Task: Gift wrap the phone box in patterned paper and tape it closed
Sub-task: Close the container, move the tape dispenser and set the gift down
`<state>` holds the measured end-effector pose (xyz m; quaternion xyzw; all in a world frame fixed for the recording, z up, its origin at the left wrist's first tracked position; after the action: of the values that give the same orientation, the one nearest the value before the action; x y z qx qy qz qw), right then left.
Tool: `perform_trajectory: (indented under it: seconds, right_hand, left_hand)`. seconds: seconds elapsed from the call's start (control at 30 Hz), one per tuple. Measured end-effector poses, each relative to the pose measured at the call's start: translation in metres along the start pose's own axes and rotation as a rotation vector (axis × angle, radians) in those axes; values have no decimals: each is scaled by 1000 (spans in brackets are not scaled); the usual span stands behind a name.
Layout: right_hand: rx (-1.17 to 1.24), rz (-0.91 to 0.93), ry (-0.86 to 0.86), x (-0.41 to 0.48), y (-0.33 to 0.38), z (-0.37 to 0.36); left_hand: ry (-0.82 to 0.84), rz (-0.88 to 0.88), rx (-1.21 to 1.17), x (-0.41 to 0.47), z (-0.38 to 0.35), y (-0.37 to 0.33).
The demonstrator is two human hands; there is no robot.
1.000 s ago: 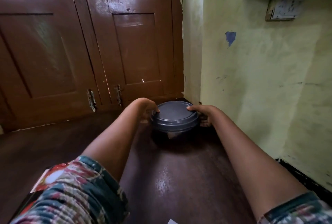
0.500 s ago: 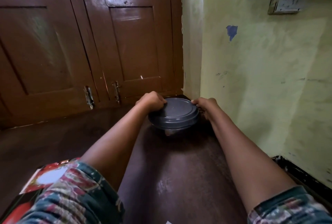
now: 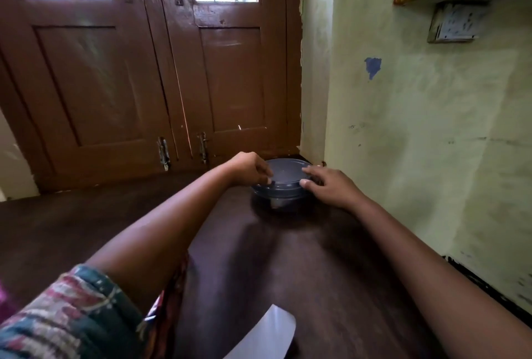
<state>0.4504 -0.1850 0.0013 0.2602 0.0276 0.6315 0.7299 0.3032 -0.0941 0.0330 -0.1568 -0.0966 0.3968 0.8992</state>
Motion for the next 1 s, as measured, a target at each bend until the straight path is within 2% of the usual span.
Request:
perform_trajectory:
  seconds: [0.17,0.33,0.5,0.67,1.0]
  right_hand:
    - [-231,95,91,-8,9,-25]
    - [-340,127,-38,-11,6,-36]
    - [-312,106,-134,14,5,-45]
    - [-281,83,-124,44,-2,-51]
    - [-279,52,-15,77,-9,-54]
  left_hand:
    - [-132,-64,73,-5,-10,5]
    - [-214,-168,401,-4,-20,-5]
    - [-263,-165,487,9,-23,0]
    - [-215,-107,495,37,-25,11]
    - [48,-20,455,74,-26,30]
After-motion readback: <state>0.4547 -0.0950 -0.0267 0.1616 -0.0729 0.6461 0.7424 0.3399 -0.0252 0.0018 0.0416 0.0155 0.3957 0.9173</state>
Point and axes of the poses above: each hand's wrist, its own x-axis towards the middle knuckle, its own z-axis out of the back of the hand, y = z × x, the point moved 5 cm from there along x, towards the middle knuckle, and after that the axes turned 2 degrees about -x, right-handed, at the moved point
